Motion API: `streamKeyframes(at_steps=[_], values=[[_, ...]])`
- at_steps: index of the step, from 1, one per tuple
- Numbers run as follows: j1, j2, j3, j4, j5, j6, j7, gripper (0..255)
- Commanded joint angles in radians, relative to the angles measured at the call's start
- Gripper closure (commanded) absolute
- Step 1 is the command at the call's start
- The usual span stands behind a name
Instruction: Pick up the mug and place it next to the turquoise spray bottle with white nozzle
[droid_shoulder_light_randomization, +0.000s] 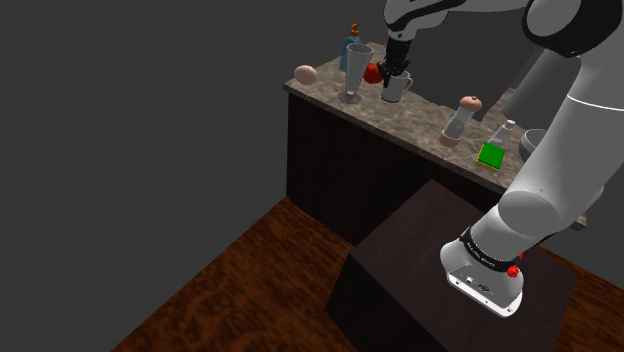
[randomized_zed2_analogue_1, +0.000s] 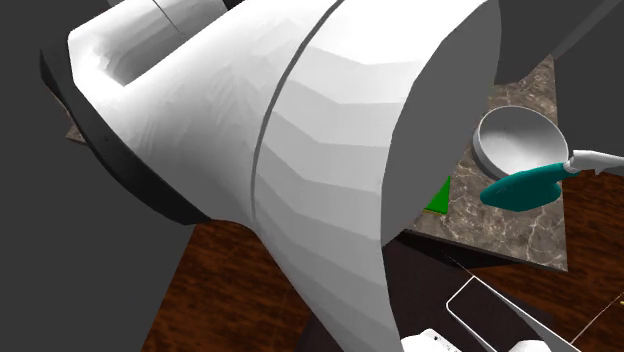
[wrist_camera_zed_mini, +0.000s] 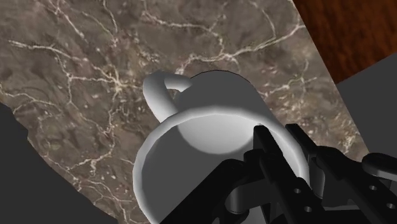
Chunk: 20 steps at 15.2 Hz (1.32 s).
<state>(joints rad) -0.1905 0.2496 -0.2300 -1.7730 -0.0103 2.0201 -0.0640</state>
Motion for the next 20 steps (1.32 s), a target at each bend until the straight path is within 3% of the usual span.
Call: streamKeyframes(at_steps=[1, 20], values=[[0.0, -0.008, -0.001, 0.018, -0.002, -0.025, -0.001, 255], [-0.001, -0.037, -0.004, 0.235, -0.007, -0.271, -0.008, 255]])
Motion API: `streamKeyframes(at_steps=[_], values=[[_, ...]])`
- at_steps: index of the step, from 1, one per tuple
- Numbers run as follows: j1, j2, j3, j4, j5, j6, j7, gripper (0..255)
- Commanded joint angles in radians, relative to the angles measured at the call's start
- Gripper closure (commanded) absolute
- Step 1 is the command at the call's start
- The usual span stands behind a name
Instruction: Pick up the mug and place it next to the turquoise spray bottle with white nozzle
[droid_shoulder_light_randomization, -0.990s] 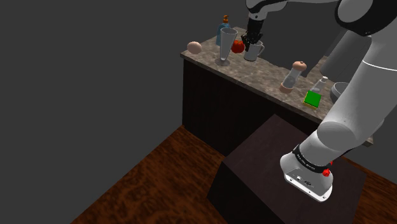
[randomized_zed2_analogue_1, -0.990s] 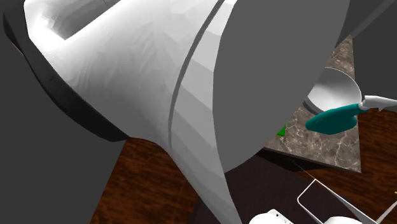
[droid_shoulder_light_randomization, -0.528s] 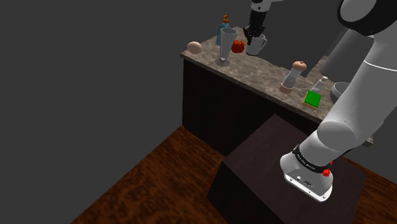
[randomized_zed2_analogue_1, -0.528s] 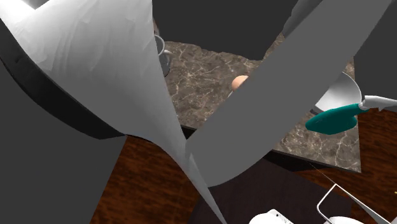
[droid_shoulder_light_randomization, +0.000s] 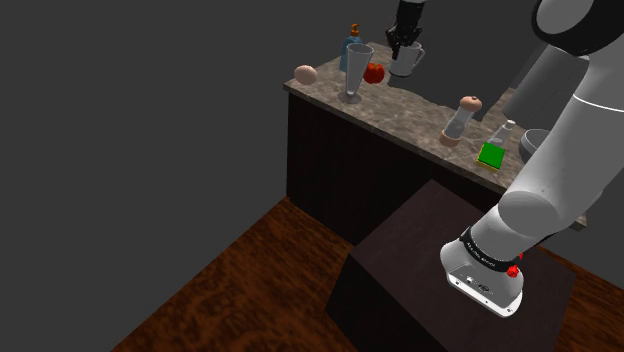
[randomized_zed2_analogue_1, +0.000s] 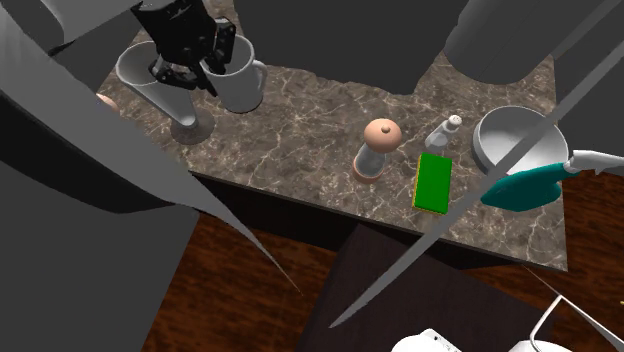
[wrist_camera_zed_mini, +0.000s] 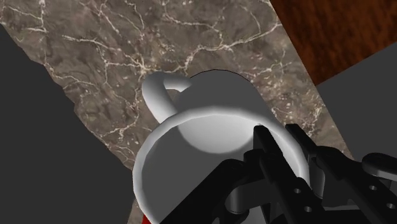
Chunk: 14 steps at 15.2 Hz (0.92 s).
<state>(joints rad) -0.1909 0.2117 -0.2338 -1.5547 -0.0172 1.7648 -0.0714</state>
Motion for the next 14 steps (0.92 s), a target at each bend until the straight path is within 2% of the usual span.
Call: streamKeyframes(at_steps=[1, 14], values=[[-0.001, 0.002, -0.001, 0.031, 0.001, -0.029, -0.002, 255], [-0.011, 0.04, -0.004, 0.261, 0.01, -0.221, -0.015, 255]])
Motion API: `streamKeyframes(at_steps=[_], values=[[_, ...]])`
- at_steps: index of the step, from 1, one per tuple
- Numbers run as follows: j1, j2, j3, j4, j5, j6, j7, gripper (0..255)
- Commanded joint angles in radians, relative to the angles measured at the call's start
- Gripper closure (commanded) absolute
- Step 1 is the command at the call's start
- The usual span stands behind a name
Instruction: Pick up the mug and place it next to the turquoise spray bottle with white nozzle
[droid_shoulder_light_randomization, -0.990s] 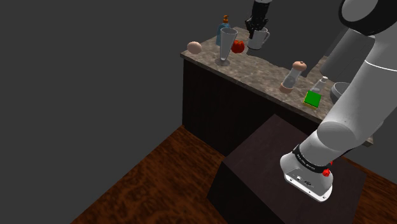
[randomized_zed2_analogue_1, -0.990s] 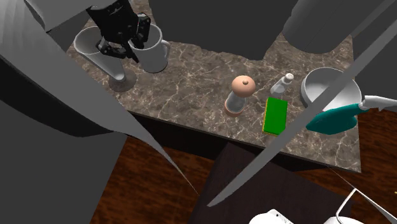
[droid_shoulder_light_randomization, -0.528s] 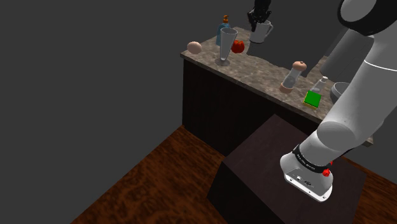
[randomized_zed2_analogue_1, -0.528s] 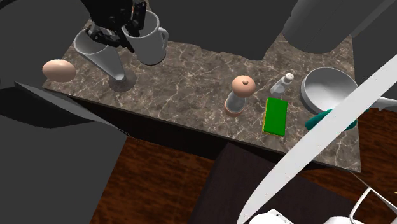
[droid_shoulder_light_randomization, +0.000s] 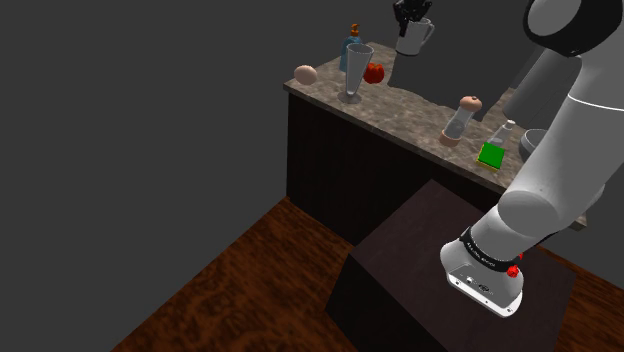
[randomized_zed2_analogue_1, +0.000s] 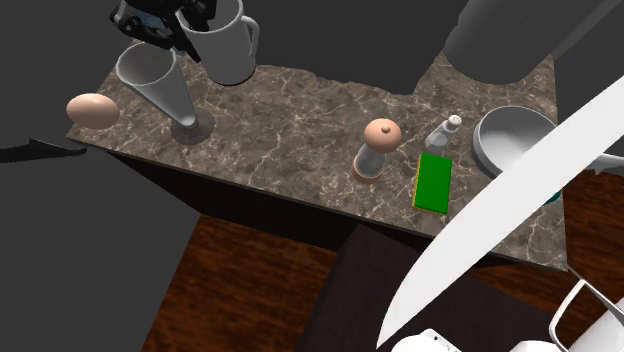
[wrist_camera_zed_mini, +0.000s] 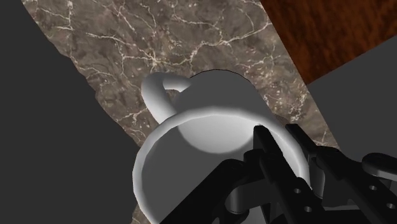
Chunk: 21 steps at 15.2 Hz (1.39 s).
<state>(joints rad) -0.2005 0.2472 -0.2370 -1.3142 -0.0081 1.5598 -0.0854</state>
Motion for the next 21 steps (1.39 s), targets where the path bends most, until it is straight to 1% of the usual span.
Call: streamKeyframes(at_steps=[1, 6, 11, 13, 15, 18, 21], values=[[-0.003, 0.011, -0.001, 0.042, 0.003, -0.032, -0.003, 255], [-0.012, 0.046, -0.002, 0.163, 0.011, -0.118, -0.01, 255], [-0.026, 0.099, -0.004, 0.31, 0.024, -0.212, -0.019, 255], [-0.018, -0.012, -0.011, 0.149, 0.0, -0.159, -0.031, 255], [-0.016, -0.105, -0.018, 0.022, -0.022, -0.123, -0.043, 255], [-0.021, -0.228, -0.027, -0.132, -0.052, -0.086, -0.062, 255], [-0.032, -0.339, -0.037, -0.259, -0.082, -0.065, -0.083, 255]])
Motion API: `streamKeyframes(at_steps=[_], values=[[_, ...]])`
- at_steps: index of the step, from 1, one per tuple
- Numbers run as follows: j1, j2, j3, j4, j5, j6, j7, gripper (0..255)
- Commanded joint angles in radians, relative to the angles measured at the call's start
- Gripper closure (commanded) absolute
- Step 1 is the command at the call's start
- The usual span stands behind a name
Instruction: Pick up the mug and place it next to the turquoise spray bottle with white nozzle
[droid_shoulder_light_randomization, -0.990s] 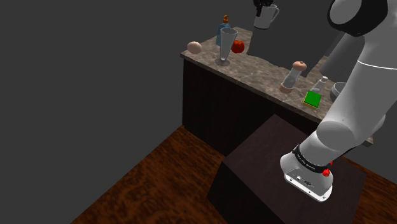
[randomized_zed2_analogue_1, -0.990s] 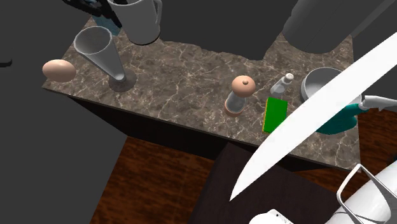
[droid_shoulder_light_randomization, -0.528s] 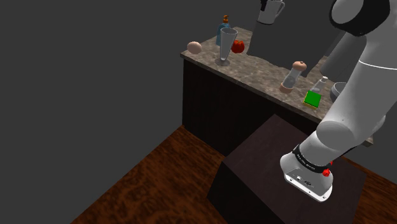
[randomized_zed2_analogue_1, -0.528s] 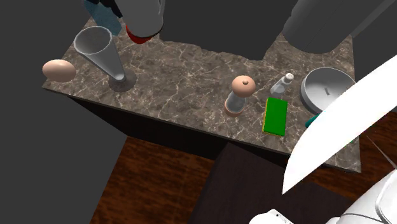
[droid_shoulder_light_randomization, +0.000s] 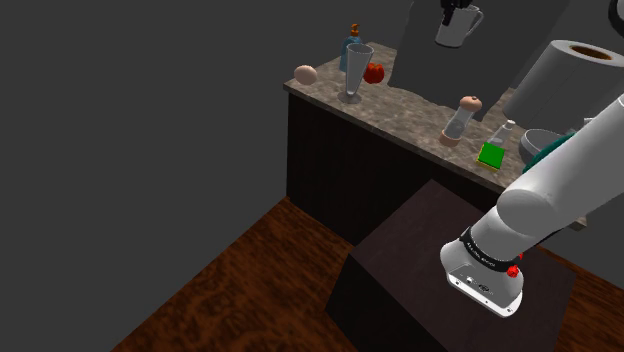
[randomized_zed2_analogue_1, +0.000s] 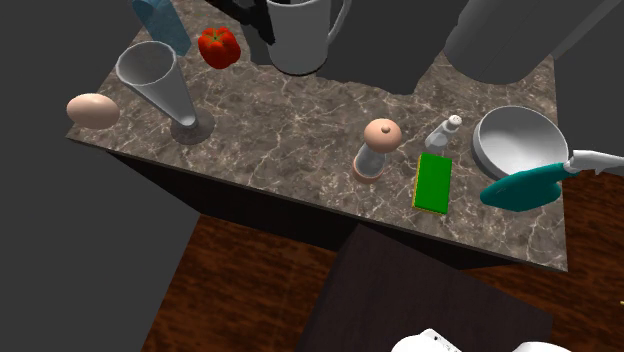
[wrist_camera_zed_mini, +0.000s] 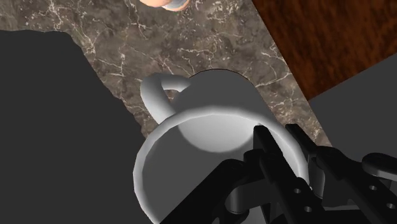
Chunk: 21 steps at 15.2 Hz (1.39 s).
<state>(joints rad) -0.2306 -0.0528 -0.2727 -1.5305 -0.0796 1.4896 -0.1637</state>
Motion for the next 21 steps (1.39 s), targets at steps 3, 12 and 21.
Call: streamKeyframes(at_steps=[3, 12, 21], values=[[-0.017, -0.142, -0.013, -0.15, -0.04, 0.016, -0.029, 255], [-0.079, -0.413, -0.06, -0.383, -0.132, 0.0, -0.121, 255], [-0.159, -0.633, -0.13, -0.511, -0.237, -0.062, -0.253, 255]])
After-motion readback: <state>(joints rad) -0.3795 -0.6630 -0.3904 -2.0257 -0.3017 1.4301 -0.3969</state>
